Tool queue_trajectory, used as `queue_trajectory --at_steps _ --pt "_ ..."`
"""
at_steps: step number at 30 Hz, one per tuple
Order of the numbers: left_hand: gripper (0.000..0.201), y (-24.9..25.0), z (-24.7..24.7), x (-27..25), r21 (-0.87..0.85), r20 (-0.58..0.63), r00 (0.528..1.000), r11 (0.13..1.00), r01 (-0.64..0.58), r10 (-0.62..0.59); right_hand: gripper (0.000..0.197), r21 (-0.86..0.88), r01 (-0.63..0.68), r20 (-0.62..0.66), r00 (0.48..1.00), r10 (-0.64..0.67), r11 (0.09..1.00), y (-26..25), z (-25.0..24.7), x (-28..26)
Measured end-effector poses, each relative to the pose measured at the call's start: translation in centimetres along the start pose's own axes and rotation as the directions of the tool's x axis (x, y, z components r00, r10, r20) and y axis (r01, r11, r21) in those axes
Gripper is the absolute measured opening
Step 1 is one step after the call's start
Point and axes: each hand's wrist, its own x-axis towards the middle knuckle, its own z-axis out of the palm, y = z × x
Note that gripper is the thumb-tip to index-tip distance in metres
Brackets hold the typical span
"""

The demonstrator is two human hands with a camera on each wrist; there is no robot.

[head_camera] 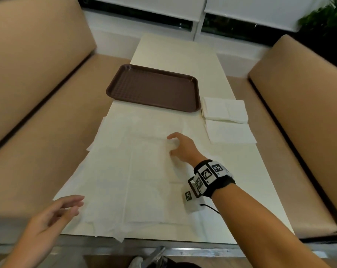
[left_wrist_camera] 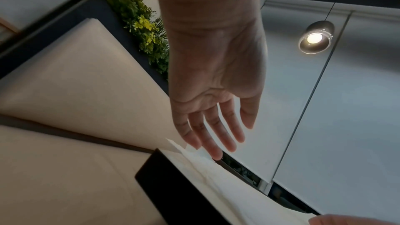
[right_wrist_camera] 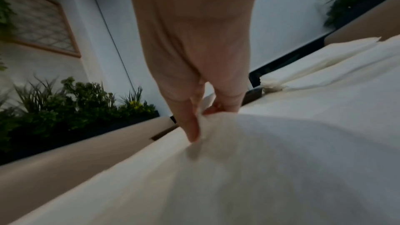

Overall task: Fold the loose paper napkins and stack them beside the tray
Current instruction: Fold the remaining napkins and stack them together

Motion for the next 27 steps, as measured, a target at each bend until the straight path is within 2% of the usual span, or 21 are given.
queue_trajectory --at_steps 3,6,9,11,14,18,21,23,25,27 --pt "0.038 1.0 -0.3 0.4 -0.013 -0.027 0.999 0.999 -0.033 0.033 0.046 0.051 0.123 -0.042 0.992 -0.121 0.991 -0.9 -1.8 -0.5" --pt "0.017 3.0 0.0 1.6 -0.039 -0.012 0.998 0.997 -0.066 0.065 0.033 0.135 0.219 -0.155 0.968 -0.198 0.966 -1.8 -3.6 -0.9" --pt "0.016 5.0 0.6 2.9 -0.033 0.016 0.994 0.994 -0.109 0.109 0.022 0.092 0.209 -0.240 0.954 -0.182 0.974 -1.7 -3.4 -1.0" --pt "0.014 6.2 0.9 3.3 -0.028 0.021 0.991 0.991 -0.131 0.131 0.026 -0.004 0.149 -0.222 0.964 -0.146 0.989 -1.2 -2.7 -1.0" --pt "0.015 6.8 1.2 3.0 -0.056 0.018 0.991 0.990 -0.128 0.129 0.036 -0.082 0.103 -0.120 0.986 -0.112 0.991 -0.4 -1.9 -1.1" --pt "0.041 6.5 1.4 2.5 -0.070 0.028 0.992 0.990 -0.118 0.121 0.043 -0.076 0.153 -0.136 0.977 -0.162 0.985 -0.2 -1.6 -1.4" --pt "0.042 6.5 1.5 2.5 -0.081 0.020 0.993 0.990 -0.117 0.119 0.047 -0.044 0.068 -0.135 0.988 -0.074 0.997 0.0 -1.0 -0.8" --pt "0.043 6.5 1.5 2.5 -0.082 0.018 0.992 0.989 -0.119 0.121 0.059 -0.069 -0.091 -0.062 0.994 0.087 0.993 0.1 0.0 -0.2" --pt "0.038 6.5 1.5 2.3 -0.083 0.020 0.993 0.990 -0.118 0.120 0.066 -0.131 -0.221 -0.035 0.975 0.219 0.966 0.1 0.9 0.4" --pt "0.025 6.3 1.5 2.1 -0.080 0.028 0.994 0.991 -0.104 0.106 0.060 -0.177 -0.236 -0.059 0.972 0.229 0.956 -0.2 1.4 0.9"
